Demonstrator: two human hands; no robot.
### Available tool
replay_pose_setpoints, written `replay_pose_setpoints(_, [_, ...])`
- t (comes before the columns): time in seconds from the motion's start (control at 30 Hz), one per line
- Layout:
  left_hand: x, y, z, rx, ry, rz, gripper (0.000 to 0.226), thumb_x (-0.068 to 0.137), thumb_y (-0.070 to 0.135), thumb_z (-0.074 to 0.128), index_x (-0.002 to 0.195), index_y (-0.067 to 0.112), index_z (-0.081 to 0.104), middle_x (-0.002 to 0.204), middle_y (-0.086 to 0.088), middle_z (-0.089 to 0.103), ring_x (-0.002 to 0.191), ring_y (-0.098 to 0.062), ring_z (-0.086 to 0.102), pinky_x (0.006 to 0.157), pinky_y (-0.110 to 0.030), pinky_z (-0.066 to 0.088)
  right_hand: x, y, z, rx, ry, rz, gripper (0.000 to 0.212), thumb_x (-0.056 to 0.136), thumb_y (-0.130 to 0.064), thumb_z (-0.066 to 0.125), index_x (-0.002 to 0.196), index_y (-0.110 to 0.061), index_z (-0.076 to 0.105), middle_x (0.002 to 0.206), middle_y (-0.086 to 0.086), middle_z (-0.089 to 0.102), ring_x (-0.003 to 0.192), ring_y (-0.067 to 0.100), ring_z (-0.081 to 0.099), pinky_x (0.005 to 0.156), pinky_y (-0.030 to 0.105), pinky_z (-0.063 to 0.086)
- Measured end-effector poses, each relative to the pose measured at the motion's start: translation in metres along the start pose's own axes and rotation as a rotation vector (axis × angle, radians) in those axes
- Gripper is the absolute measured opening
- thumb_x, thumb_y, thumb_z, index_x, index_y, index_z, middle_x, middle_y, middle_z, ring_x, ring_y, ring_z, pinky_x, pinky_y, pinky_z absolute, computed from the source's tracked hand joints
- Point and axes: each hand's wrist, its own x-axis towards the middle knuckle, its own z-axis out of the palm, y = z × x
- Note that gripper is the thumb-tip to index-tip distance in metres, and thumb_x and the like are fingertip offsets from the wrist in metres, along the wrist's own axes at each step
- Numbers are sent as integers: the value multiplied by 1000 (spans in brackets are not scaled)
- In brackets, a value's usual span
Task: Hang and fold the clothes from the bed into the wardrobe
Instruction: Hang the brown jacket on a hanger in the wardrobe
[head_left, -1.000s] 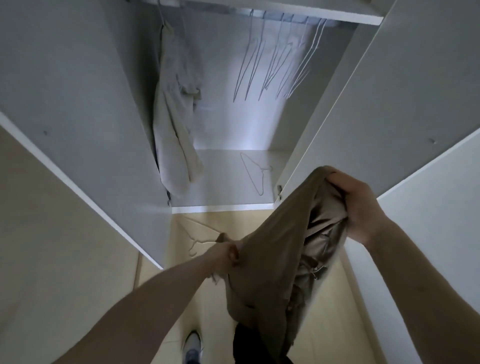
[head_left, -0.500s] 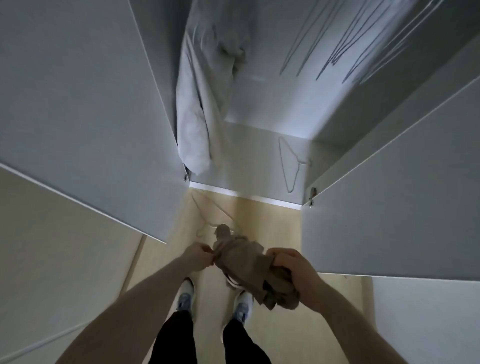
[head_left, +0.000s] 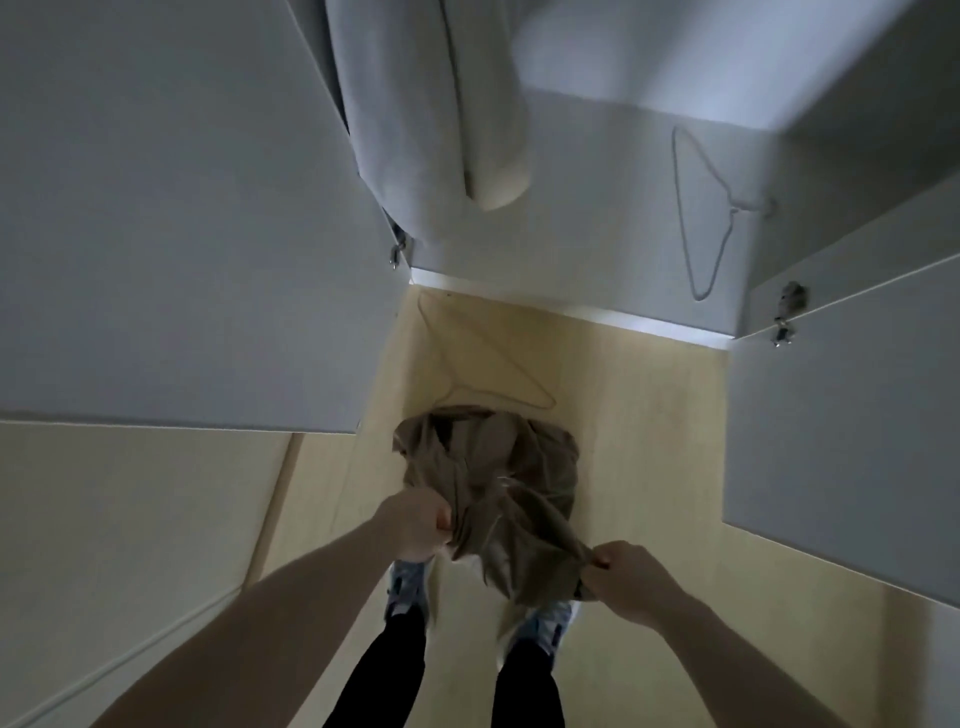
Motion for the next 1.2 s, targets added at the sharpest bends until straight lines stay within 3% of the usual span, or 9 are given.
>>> replay_pose_setpoints(0.17, [100,-55,42,128,-204,78,24,99,28,58,92,11,73,94,-5,72,90,-24,67,85,-36,52,148,-7,32,-249,-68,-5,16,95,-26,55,105,-17,64,99,0,64,94,21,65,72,24,47])
replay_pose_setpoints(0.27, [154,-83,46,34,19,-57,21,95,23,55,76,22,61,79,6,57,96,-22,65,97,-37,49,228,-23,28,-160,146,-69,24,92,-22,56,112,-13,64,112,7,64,105,26,62,88,34,52])
replay_pose_setpoints(0.33, [196,-105,41,-222,234,-184,6,91,29,62,88,24,61,93,4,58,99,-23,62,96,-39,50,282,-37,20,-110,311,-107,35,95,-27,54,127,-15,60,125,8,62,118,30,59,97,40,50])
replay_pose_setpoints(0.47, [271,-146,34,-418,443,-467,54,88,42,68,132,17,50,130,-10,46,117,-34,53,97,-44,49,381,-60,8,-118,482,-175,52,97,-23,58,148,-19,48,147,6,50,132,33,52,105,41,44])
replay_pose_setpoints(0.63, [326,-190,46,-694,371,-565,94,83,50,77,154,11,28,145,-16,48,127,-38,53,95,-39,47,468,-58,14,-267,547,-223,61,88,-16,68,145,-21,48,143,9,53,131,34,51,109,43,44])
replay_pose_setpoints(0.7, [325,-196,55,-817,326,-562,95,82,41,81,155,10,29,140,-16,55,122,-37,57,91,-37,48,481,-50,25,-314,614,-210,49,91,-19,66,137,-23,51,135,7,57,126,33,53,104,44,45])
replay_pose_setpoints(0.8, [315,-198,64,-892,361,-541,58,80,22,79,132,4,59,105,-8,69,94,-26,66,76,-34,56,483,-42,36,-354,659,-170,16,98,-15,52,112,-22,56,117,6,66,113,32,58,93,42,46])
replay_pose_setpoints(1.03, [210,-143,35,-896,376,-230,31,77,18,85,105,18,72,90,-4,77,80,-19,73,63,-28,56,411,-34,32,-426,553,-132,23,102,-14,43,122,-14,54,127,12,61,119,32,60,98,41,49])
replay_pose_setpoints(1.2, [74,-72,-5,-975,282,-68,21,90,32,78,94,12,81,89,-6,79,84,-20,76,77,-36,59,273,-44,-2,-377,346,-225,28,101,-24,47,125,-11,57,122,16,66,114,38,63,90,40,49])
